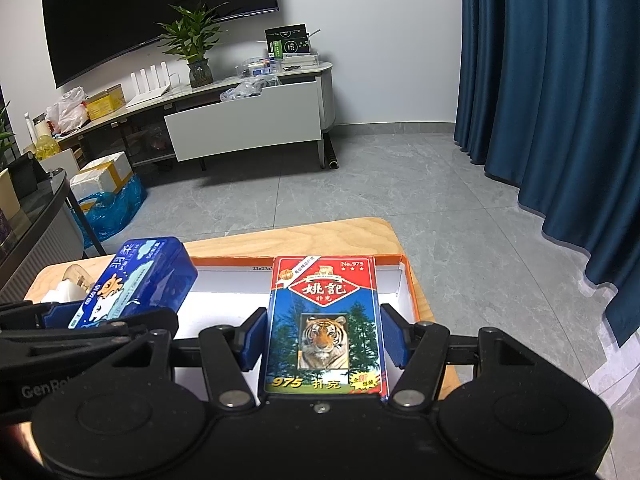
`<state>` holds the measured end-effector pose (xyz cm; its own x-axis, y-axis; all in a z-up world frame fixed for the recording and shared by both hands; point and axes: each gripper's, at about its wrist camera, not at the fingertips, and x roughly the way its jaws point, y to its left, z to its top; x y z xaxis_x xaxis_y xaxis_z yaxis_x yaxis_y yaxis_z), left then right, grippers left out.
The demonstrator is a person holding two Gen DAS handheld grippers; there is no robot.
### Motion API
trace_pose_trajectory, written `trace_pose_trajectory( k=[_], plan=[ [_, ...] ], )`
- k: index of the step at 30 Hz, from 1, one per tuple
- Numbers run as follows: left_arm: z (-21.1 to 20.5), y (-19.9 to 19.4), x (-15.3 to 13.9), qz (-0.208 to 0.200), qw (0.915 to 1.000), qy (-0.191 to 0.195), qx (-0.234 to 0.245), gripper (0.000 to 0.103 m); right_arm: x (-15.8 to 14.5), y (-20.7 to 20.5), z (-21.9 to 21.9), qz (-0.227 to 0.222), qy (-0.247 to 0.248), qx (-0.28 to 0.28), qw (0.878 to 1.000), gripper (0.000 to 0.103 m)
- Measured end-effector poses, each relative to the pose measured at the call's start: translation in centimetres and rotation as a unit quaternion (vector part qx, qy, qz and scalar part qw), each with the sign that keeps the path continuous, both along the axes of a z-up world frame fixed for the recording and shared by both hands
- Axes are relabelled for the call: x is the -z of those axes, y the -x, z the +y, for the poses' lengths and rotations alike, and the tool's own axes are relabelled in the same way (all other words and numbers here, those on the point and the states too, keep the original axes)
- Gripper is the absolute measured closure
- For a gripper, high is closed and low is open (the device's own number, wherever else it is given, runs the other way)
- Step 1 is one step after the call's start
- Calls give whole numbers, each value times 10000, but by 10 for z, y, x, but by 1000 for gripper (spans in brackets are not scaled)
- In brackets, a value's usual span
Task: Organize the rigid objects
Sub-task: 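Carry the blue box with the left tool while the right tool carries the tiger pack over the lid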
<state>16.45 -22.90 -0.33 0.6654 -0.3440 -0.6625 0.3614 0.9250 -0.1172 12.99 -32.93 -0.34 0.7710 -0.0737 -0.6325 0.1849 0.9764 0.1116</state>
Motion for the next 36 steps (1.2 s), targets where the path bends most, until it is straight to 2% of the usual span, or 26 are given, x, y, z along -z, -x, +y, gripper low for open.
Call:
trace_pose_trajectory(
  k=[36],
  plan=[
    [-1, -6, 2, 80, 10000, 34, -43, 41, 6, -1, -3, 29, 3, 34, 10000, 32]
  ],
)
